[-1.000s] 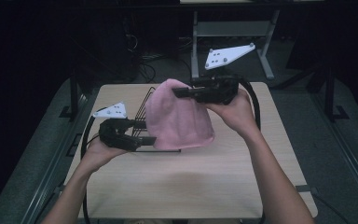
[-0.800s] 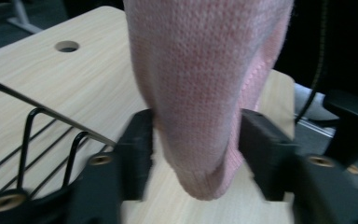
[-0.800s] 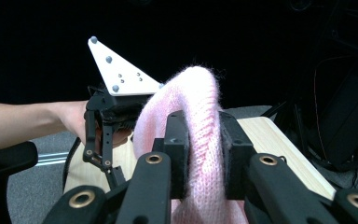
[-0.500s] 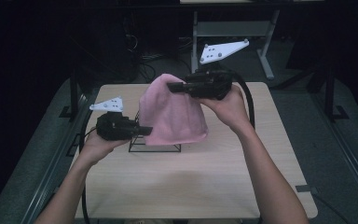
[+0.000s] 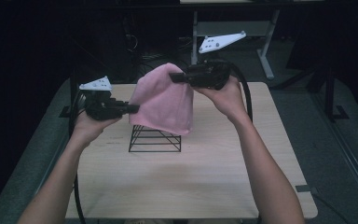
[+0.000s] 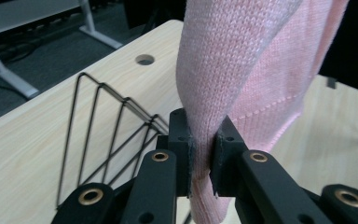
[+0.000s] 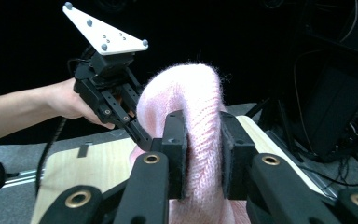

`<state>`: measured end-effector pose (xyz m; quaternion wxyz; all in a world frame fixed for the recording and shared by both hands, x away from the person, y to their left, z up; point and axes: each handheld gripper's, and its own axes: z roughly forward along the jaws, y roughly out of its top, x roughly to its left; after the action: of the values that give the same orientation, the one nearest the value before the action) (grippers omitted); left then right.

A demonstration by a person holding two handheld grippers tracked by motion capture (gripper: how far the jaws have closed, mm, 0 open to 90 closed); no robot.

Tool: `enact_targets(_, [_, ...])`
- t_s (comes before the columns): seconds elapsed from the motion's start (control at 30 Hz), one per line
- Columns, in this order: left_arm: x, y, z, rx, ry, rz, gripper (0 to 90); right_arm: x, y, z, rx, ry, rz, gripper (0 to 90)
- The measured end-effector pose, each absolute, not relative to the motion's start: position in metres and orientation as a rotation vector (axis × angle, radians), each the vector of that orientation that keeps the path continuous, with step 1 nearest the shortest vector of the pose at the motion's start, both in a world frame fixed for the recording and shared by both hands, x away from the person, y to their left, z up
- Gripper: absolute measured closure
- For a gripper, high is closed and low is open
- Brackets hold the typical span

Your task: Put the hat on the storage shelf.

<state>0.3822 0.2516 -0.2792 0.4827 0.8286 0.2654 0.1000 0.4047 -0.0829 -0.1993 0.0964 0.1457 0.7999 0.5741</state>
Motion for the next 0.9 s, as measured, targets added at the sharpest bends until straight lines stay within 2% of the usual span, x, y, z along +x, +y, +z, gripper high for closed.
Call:
enact_targets(0.53, [0.408, 0.263, -0.287, 2.011, 0.736, 0.302, 80.6, 0.438, -0.066, -0.208, 0.473, 2.371, 1.668, 75.1])
enact_targets(0.9, [0.415, 0.257, -0.284, 2.028, 0.722, 0.328, 80.5, 0.458, -0.069, -0.209, 0.519, 2.364, 1.670, 75.1])
